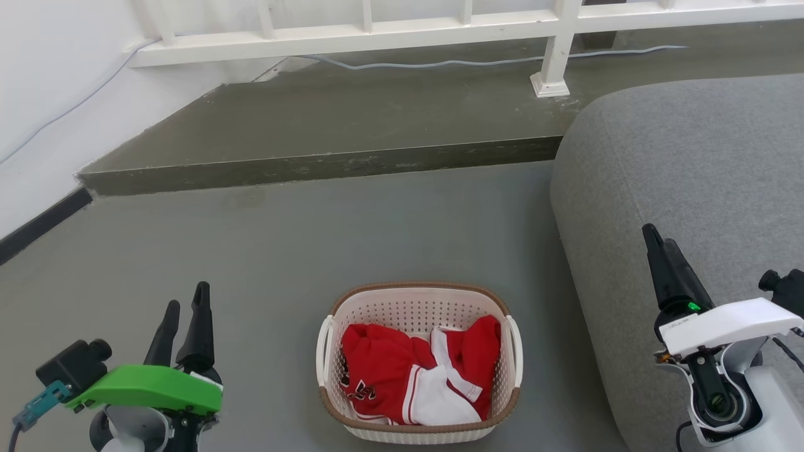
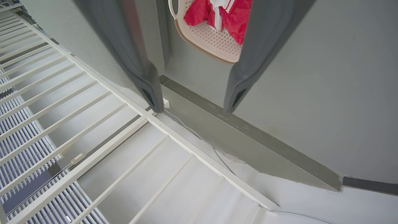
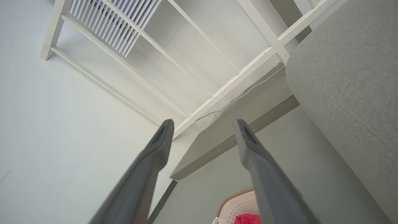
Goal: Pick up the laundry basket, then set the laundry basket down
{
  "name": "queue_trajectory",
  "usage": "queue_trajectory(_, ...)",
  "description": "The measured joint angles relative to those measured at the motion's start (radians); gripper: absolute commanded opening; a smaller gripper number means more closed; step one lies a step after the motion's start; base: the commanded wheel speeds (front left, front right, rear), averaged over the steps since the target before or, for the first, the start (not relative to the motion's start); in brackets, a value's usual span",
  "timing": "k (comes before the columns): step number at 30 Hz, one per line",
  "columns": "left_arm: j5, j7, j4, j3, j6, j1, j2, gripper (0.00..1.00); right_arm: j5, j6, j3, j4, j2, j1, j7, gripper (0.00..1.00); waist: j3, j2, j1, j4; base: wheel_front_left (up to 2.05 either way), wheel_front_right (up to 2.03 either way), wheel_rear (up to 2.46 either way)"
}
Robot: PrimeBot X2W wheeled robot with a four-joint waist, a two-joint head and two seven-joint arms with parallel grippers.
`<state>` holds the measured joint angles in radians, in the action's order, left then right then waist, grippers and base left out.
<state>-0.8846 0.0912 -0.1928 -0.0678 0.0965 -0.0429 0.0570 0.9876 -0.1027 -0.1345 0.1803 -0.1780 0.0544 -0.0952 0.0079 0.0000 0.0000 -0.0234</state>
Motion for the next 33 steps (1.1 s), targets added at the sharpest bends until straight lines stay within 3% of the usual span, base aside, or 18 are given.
queue_trajectory(33, 0.403, 0.108, 0.049, -0.038, -0.018, -0.020, -0.010, 1.00, -0.365, 0.043, -0.081, -0.002, -0.012, 0.023, -0.102, 1.00, 0.007, 0.0000, 0.0000, -0.012, 0.00, 0.00, 0.00)
